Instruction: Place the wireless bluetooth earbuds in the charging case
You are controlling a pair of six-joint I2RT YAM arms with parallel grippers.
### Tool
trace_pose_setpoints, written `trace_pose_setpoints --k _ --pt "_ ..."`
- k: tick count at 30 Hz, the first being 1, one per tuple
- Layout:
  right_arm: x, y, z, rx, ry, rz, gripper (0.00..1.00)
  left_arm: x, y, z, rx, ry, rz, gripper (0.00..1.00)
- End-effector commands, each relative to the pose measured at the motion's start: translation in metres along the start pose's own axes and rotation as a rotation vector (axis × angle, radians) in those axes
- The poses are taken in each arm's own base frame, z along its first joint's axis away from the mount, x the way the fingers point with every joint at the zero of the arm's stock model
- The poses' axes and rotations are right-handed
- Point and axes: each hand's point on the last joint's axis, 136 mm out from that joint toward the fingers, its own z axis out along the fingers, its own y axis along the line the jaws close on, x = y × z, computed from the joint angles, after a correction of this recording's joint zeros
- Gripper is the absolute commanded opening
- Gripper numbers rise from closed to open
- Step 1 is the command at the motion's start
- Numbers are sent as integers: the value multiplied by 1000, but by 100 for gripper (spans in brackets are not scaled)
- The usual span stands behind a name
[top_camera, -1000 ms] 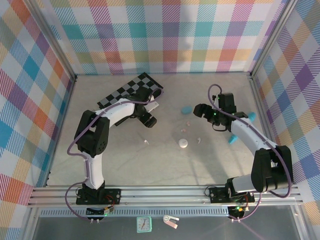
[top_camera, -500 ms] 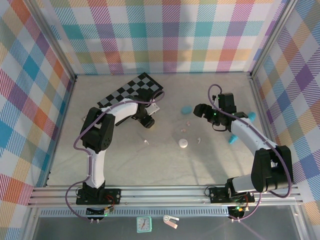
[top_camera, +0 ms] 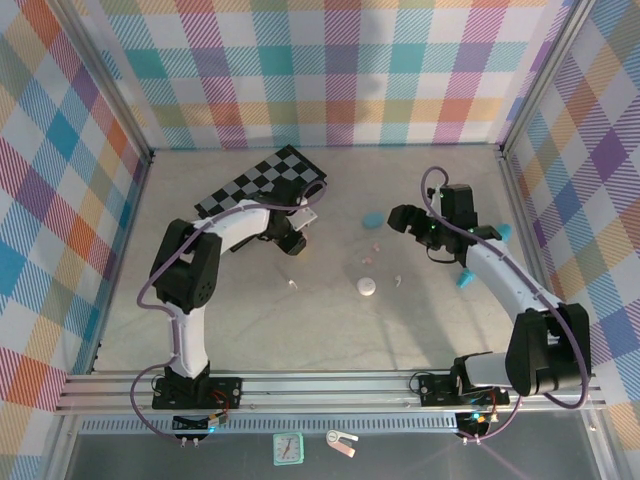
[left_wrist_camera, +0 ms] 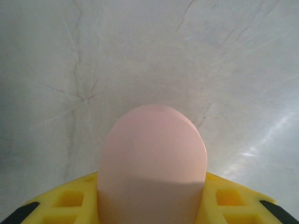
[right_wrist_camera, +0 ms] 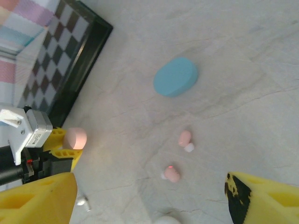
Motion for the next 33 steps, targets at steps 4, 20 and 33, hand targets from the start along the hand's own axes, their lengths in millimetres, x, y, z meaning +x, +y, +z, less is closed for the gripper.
trace_pose_setpoints --k 4,20,33 --pt "10 55 -17 -245 112 29 81 -47 -18 -54 84 -295 16 31" --pt "31 129 -10 -553 347 30 79 -89 -95 -144 262 -753 317 31" --pt "53 164 15 -553 449 -33 74 -87 -112 -162 242 -782 409 32"
